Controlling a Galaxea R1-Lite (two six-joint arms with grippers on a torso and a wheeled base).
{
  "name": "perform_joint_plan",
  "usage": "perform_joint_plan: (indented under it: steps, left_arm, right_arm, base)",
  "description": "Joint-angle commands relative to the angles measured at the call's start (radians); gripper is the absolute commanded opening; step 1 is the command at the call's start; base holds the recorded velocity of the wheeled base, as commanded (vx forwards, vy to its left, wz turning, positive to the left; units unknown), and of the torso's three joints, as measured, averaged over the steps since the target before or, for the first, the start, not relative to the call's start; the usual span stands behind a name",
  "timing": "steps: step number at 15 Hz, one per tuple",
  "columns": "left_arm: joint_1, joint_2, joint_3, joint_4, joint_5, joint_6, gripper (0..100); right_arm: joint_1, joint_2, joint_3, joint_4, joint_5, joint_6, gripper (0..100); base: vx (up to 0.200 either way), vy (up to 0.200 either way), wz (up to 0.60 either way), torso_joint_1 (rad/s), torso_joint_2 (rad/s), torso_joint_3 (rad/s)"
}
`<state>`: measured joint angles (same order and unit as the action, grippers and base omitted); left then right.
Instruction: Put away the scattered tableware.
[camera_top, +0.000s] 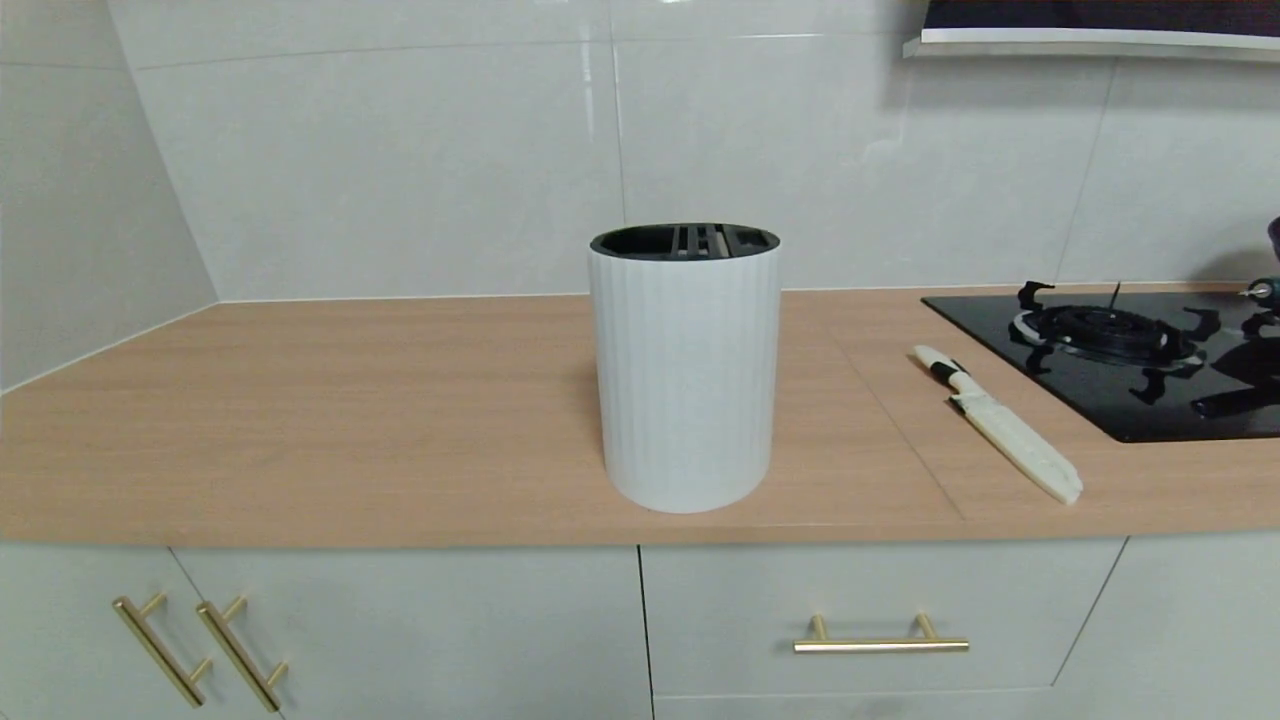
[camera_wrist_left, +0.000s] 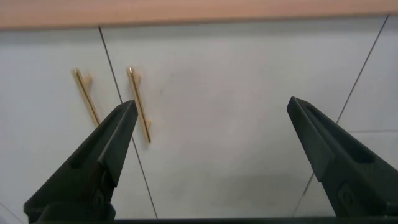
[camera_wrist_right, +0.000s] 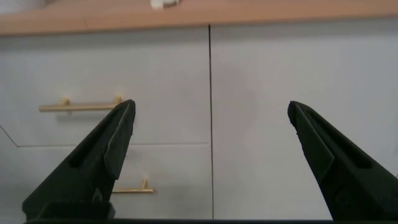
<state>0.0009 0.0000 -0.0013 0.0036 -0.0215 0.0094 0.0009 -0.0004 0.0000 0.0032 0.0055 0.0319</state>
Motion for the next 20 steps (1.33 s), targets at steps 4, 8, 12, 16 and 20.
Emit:
perform_joint_plan:
  steps: [4,8,12,16,20]
  left_arm:
    - [0.001,0.0,0.0,-0.001,0.0,0.0,100]
    - [0.001,0.0,0.0,-0.001,0.0,0.0,100]
    - [0.001,0.0,0.001,-0.001,0.0,0.0,100]
    - [0.001,0.0,0.0,-0.001,0.0,0.0,100]
    - [0.001,0.0,0.001,-0.001,0.0,0.0,100]
  right_arm:
    - [0.001,0.002,0.0,0.0,0.001,0.0,100]
    - [0.001,0.0,0.0,0.0,0.001,0.0,100]
    - [0.001,0.0,0.0,0.0,0.001,0.0,100]
    - [0.001,0.0,0.0,0.0,0.001,0.0,100]
    - [0.001,0.0,0.0,0.0,0.001,0.0,100]
  base:
    - [0.0,0.0,0.0,0.199,-0.47,-0.283]
    - [0.0,0.0,0.0,0.214,-0.49,-0.279]
    - [0.0,0.0,0.0,0.228,-0.52,-0.284]
    - [0.0,0.0,0.0,0.254,-0.53,-0.289]
    - [0.0,0.0,0.0,0.266,-0.57,-0.306]
